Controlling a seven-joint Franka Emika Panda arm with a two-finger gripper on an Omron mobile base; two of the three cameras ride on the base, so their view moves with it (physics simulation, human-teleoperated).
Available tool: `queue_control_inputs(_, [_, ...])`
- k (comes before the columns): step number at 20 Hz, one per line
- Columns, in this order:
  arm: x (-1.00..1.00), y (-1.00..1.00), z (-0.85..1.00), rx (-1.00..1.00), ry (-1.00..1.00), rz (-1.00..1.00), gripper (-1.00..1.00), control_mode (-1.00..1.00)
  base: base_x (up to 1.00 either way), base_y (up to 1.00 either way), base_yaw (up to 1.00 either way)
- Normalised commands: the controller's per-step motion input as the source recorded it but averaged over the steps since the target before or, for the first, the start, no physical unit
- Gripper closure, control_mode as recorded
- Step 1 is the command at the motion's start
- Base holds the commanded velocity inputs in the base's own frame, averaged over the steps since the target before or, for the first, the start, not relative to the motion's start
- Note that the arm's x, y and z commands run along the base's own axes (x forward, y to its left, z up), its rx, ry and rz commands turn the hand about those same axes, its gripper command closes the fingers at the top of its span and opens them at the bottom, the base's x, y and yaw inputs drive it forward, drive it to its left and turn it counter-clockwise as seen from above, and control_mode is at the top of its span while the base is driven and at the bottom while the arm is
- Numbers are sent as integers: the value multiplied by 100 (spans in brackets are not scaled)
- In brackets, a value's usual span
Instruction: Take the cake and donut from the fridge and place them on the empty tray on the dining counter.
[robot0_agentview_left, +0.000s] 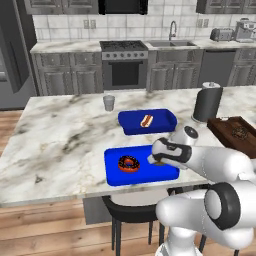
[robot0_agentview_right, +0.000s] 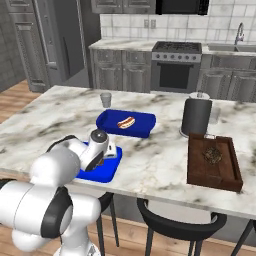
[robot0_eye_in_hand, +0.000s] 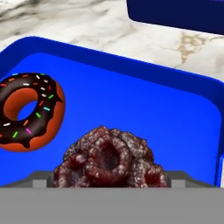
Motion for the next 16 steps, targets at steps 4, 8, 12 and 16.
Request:
queue_control_inputs(4, [11,1,-28,0,0,0,100,-100,0,0,0])
queue_control_inputs(8, [9,1,-26,0,0,0,-100,-100,0,0,0])
queue_control_inputs(12, [5,0,-17,0,0,0,-100,-100,0,0,0])
queue_control_inputs(16, [0,0,-4,0,0,0,-100,-100,0,0,0])
